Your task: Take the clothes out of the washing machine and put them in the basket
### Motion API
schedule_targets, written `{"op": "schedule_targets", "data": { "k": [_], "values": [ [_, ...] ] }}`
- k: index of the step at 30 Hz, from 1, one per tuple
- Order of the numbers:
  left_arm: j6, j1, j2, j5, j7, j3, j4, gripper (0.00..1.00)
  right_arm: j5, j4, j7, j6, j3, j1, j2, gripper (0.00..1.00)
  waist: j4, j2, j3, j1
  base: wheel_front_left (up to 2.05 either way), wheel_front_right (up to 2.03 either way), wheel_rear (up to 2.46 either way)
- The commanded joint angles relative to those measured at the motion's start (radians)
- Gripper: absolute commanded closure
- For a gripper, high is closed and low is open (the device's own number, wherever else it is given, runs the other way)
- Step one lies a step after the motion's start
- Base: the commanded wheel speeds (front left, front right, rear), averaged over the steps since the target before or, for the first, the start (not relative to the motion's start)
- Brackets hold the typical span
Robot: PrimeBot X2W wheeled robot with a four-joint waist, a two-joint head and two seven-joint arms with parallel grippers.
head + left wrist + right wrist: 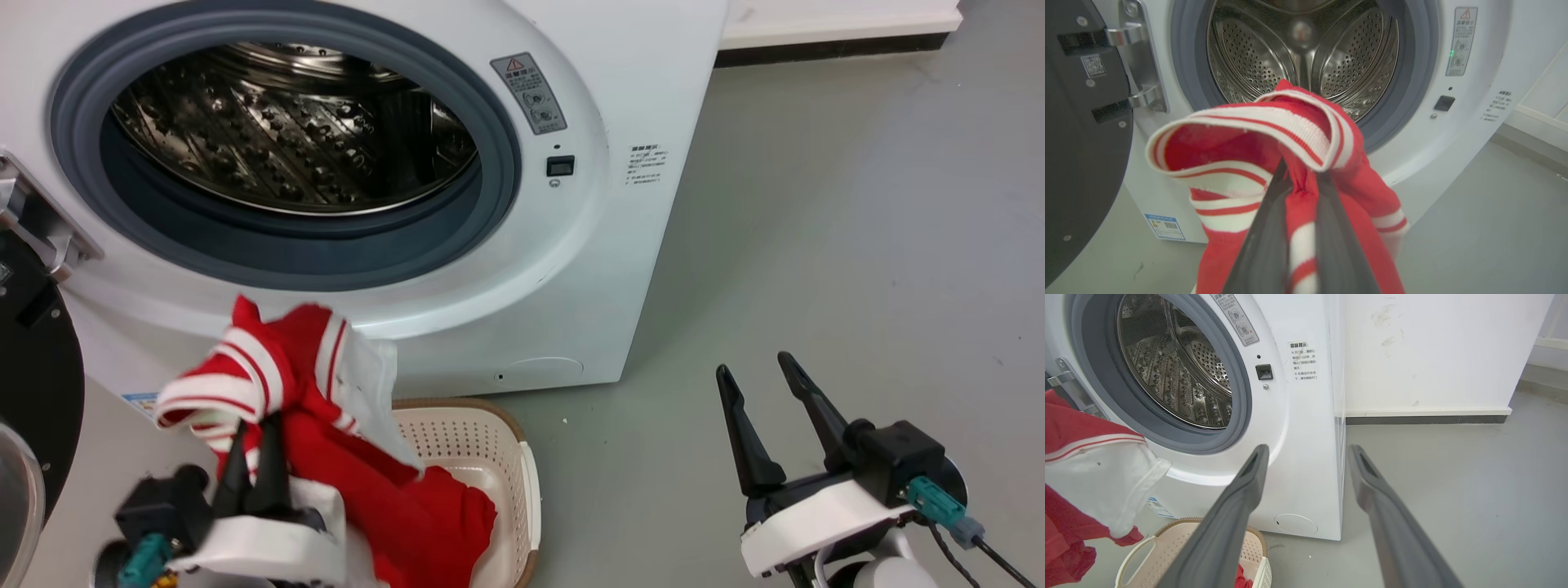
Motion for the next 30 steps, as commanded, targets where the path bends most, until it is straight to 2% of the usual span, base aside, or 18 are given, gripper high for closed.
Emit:
{"op": "schedule_targets", "data": {
  "k": [1,6,14,20,30],
  "values": [
    [-0.006,0.015,-0.014,-0.012,-0.016,-0.008,0.035,1.0,0.0,-0.006,0.001,-0.001,0.002,-0.022,0.001,0.0,0.01,0.0,0.018,0.0,0.0,0.0,0.0],
    [-0.031,0.016,-0.052,-0.067,-0.064,-0.01,0.219,1.0,-0.008,-0.019,0.003,-0.001,0.011,-0.048,0.001,0.0,0.012,0.0,0.072,0.0,0.0,0.0,0.0],
    [-0.09,-0.122,-0.081,-0.116,-0.139,0.015,0.54,1.0,-0.029,-0.052,0.009,-0.001,0.012,-0.106,0.001,0.0,-0.005,0.0,0.217,0.0,0.0,0.0,0.0],
    [-0.131,-0.269,-0.079,-0.109,-0.151,0.064,0.734,1.0,-0.034,-0.075,0.004,-0.001,0.027,-0.154,0.002,0.0,-0.035,0.0,0.335,0.0,0.0,0.0,0.0],
    [-0.146,-0.444,-0.042,-0.056,-0.151,0.191,0.938,1.0,-0.03,-0.092,-0.023,-0.001,0.044,-0.217,0.002,0.0,-0.092,0.0,0.518,0.0,0.0,0.0,0.0]
  ]
}}
